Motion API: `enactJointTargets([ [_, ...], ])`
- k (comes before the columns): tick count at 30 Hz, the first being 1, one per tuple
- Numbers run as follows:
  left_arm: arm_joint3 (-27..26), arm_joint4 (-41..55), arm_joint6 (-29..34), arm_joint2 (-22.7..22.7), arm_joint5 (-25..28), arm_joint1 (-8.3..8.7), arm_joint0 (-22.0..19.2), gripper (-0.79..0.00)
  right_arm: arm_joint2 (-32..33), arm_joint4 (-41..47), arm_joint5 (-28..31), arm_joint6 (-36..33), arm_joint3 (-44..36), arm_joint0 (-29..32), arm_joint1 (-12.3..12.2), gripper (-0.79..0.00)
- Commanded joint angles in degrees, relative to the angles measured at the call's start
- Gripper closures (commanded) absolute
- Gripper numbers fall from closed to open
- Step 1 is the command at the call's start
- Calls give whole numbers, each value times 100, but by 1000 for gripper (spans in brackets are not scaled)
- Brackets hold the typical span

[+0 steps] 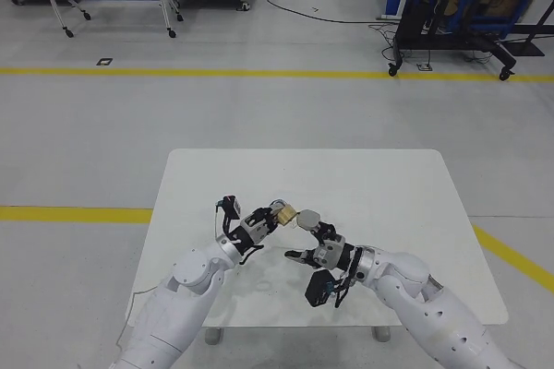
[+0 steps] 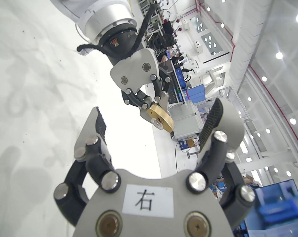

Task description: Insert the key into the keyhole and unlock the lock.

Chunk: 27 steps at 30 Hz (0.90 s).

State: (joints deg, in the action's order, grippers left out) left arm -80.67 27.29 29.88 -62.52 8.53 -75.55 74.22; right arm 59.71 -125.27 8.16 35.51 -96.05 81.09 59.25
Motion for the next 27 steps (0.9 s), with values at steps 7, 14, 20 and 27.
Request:
enactJointTargets([
  [7,-32,-73,-143,-15,28,-6,39,0,-163,487,-126,177,500,-227,99,-271],
  [14,-48,-123,-129,-16,31,-7,55,0,-210,486,-222,71,615,-271,135,-240],
  [20,-64,-161,-115,-19,28,-8,65,0,-151,453,-314,-138,555,-187,138,-237],
  [27,-77,-201,-100,-24,6,-7,73,0,-107,436,-290,-214,476,-118,138,0],
])
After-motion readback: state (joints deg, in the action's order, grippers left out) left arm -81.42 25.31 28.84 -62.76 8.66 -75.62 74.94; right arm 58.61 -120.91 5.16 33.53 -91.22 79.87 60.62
